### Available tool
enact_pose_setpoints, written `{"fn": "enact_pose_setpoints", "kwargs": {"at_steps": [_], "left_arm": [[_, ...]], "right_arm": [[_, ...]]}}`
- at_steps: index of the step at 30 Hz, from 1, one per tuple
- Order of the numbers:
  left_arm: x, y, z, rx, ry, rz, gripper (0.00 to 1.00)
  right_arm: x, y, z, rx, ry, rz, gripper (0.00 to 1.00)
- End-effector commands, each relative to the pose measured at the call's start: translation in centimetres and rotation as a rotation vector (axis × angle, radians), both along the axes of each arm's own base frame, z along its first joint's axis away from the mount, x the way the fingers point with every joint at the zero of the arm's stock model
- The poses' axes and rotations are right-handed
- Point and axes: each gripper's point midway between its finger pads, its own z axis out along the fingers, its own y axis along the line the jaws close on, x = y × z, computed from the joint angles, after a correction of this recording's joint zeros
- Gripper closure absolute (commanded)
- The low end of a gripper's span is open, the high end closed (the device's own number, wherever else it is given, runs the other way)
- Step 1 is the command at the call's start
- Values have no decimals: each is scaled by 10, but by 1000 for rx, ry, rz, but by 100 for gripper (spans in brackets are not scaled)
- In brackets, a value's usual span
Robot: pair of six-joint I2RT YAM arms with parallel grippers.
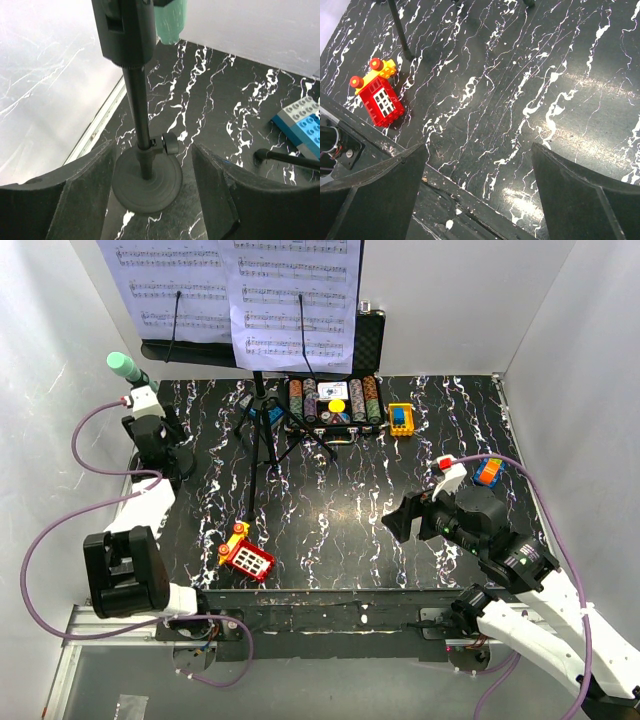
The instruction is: Pack up the instrument practice props
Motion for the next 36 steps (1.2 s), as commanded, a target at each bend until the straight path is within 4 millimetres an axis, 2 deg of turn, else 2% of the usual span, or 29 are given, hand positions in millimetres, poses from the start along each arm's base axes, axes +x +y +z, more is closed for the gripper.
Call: {"fn": "enact_pose_setpoints", "kwargs": {"at_steps": [1,12,20,25,31,36], "left_arm": [[12,3,16,21,-104,-17,41],[43,19,-1,100,-44,8,46],[55,27,-6,127,-41,35,55],[60,23,3,121,-69,10,67],[54,19,16,130,-92,-6,80],[46,20,19,132,-98,6,99]], "right_arm": [[-1,1,11,27,-17,1,7],[3,-3,6,14,-17,-25,7],[6,-4,2,-2,-9,-42,7],[8,-3,-1,-11,-2,-46,7],[7,-2,-2,-9,2,-40,7],[4,-5,2,0,-9,-43,7]]}}
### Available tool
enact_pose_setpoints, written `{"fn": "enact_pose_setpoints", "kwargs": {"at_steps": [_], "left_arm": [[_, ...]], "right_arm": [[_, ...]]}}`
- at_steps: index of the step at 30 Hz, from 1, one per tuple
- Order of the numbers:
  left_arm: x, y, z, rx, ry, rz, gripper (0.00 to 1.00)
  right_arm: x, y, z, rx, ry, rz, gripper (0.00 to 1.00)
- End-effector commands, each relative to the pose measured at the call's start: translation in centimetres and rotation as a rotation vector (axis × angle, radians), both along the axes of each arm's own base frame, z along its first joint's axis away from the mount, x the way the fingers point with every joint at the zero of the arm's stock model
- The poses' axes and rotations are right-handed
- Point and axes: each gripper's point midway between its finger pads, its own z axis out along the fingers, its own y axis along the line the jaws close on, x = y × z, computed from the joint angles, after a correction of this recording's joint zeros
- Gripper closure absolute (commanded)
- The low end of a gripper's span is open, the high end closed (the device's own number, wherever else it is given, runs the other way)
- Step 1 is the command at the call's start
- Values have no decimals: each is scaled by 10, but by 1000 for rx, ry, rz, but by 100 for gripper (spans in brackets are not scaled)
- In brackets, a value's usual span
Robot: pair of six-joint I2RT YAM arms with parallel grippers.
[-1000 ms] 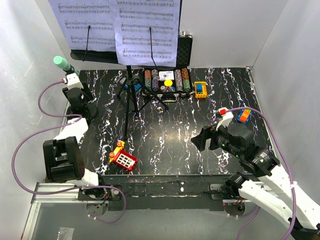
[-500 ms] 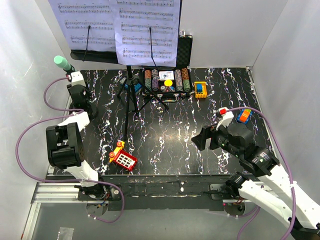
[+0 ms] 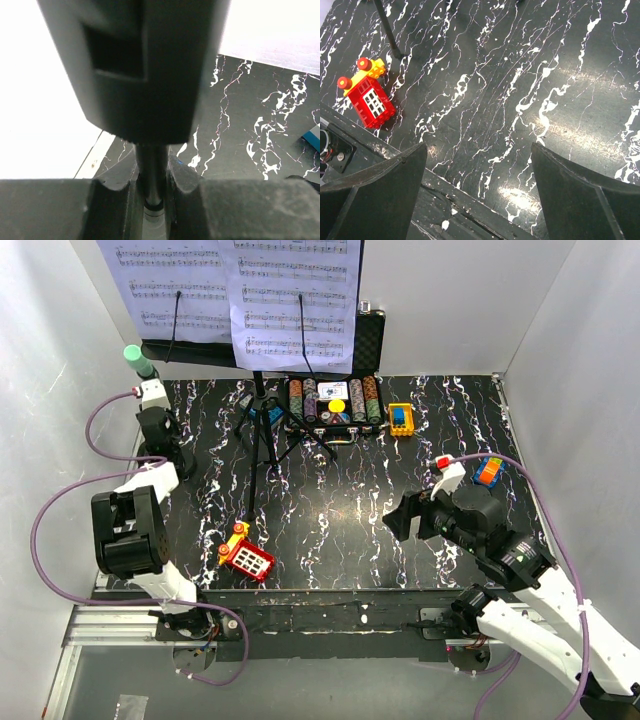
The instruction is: Pack up the instrument practice props
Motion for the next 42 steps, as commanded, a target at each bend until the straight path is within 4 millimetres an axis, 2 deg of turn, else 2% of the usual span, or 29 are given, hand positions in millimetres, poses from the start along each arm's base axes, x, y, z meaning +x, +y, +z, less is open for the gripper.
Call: {"fn": "enact_pose_setpoints", "kwargs": {"at_steps": [1,6,10,12,15,17,18,24,28,31,34,37,40,42], "left_arm": [[-8,1,43,31,-95,4,100],[-17,1,51,23,-117,19,100],[-35,-4,72,1,-186,18,100],[-50,-8,80,-22,-210,18,100],[-81,-14,84,-104,-254,36,100],[-111,-19,93,-150,-307,50,100],[-122,-21,92,-165,-313,54,100],[-189,-43,110,-245,-367,19,100],[-215,-74,120,-289,-357,-122,100],[-231,-101,138,-310,-364,-259,100],[-249,-141,162,-333,-358,-468,100],[-274,-169,175,-370,-335,-602,100],[-296,-183,181,-393,-335,-660,100],[-304,-197,181,-435,-319,-727,100]], "right_arm": [[-1,-3,8,22,-22,-13,8],[-2,-2,11,29,-26,-6,7],[-3,0,14,34,-26,5,8],[-4,2,16,42,-27,19,8],[-3,7,15,48,-22,32,8],[-4,9,19,56,-20,41,9],[-4,8,19,53,-17,41,9],[-6,10,27,69,-28,54,9],[-5,13,30,74,-25,60,9],[-4,14,32,71,-19,62,9],[-5,12,33,65,-13,57,9],[-7,9,34,65,-14,49,9],[-8,8,33,78,-9,42,9],[-9,11,33,86,-2,52,9]]}}
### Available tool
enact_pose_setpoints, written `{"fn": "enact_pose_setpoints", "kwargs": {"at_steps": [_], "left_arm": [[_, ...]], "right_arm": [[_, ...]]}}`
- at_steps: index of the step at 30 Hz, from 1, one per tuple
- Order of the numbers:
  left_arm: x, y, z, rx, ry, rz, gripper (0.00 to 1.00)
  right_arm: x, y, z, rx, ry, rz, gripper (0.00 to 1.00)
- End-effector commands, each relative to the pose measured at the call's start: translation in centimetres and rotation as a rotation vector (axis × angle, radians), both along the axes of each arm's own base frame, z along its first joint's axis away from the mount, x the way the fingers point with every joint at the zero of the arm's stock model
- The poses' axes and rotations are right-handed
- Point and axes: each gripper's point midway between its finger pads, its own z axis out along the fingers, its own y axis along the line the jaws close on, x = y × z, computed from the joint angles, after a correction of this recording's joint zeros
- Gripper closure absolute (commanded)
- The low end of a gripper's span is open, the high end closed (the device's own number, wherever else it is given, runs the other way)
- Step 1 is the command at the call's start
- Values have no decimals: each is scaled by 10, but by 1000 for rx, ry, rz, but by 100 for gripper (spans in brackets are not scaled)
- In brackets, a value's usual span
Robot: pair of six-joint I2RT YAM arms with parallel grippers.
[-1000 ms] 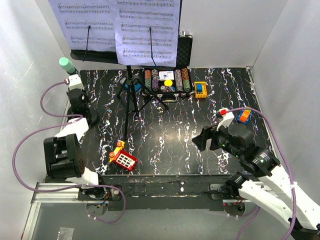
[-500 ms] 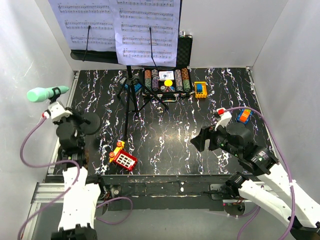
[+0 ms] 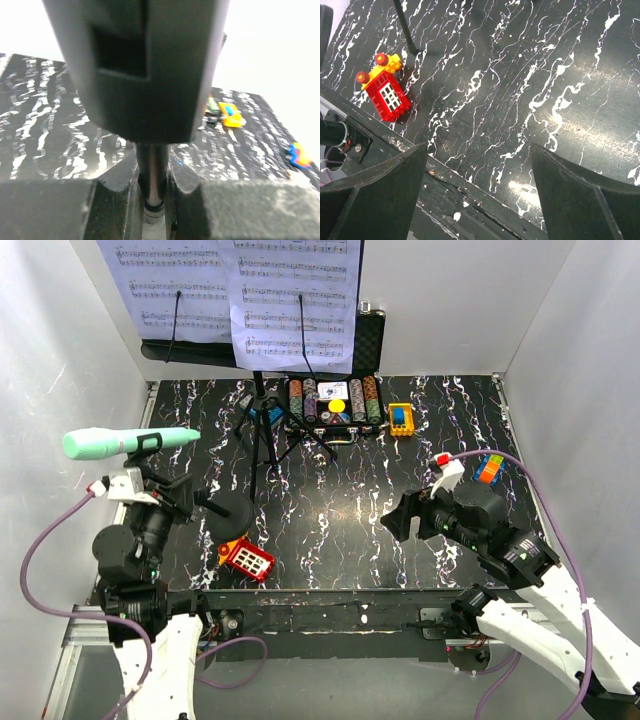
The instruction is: Pack up the instrument practice props
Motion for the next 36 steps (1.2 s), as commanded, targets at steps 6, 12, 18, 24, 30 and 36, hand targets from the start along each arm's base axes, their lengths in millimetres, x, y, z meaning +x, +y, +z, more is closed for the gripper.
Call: {"fn": "enact_pose_setpoints", "kwargs": {"at_steps": [6,12,18,24,30,36], "left_arm": [[-43,-65,23,-99,-43,-358,100],[-46,-87,15,-118,-42,-519,100],[-8,-85,16,-112,-93,-536,100],[16,-87,40,-21,-225,-550,100],[27,-143,45,21,-211,-740,100],[-4,-209,6,108,-160,-874,100]], "right_arm": [[3,10,21,31,-16,28,9],[6,23,20,18,10,79,9],[1,32,16,19,42,132,9],[-5,25,12,7,35,139,8],[-11,26,18,12,26,171,8],[-16,18,22,16,-10,168,7]]}}
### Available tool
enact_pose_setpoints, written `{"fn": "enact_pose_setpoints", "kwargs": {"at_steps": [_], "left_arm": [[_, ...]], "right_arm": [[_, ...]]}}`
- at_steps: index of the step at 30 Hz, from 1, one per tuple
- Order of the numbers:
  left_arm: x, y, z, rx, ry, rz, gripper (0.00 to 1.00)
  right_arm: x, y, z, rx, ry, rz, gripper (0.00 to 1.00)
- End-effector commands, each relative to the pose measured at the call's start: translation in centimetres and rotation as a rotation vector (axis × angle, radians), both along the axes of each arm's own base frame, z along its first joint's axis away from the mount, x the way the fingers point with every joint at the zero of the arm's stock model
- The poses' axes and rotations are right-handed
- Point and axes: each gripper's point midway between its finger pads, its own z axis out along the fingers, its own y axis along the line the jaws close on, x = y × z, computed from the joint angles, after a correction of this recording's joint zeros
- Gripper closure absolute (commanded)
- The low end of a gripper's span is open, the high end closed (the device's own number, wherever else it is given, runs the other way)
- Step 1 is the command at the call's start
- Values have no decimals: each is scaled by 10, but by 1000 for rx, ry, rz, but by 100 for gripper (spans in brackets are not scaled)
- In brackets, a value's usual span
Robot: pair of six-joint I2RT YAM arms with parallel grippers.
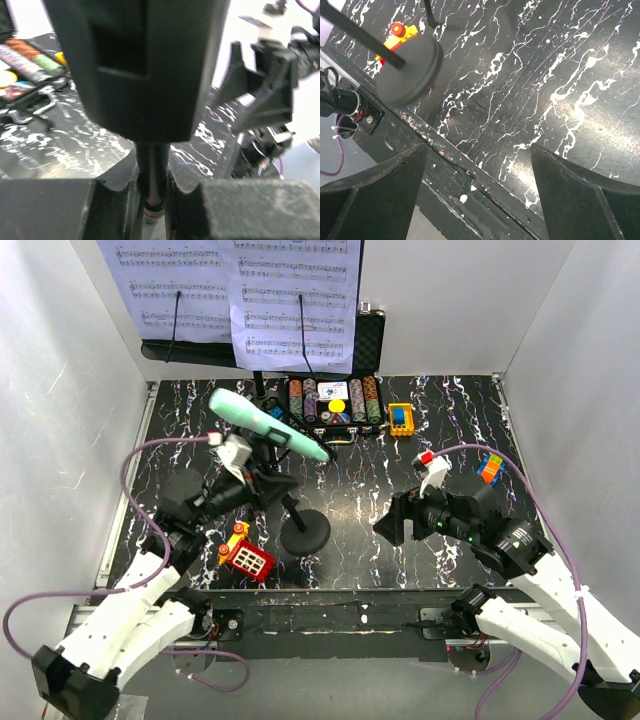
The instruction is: Pack up the instrument practice props
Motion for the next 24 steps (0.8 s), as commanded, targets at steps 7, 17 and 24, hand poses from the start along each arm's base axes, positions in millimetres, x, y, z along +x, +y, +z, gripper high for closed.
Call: {"fn": "enact_pose_setpoints", "kwargs": {"at_steps": [7,17,24], "left_arm": [[-32,-86,-20,219,-253,-37,100],[6,-70,-10,130,-393,223,100],[23,-60,-26,58,-375,353,100]], "right_arm": [[-10,-12,12,23,-58,1,7],[-7,-25,11,33,-82,-78,7],[0,-21,14,58,-97,-100,7]]}}
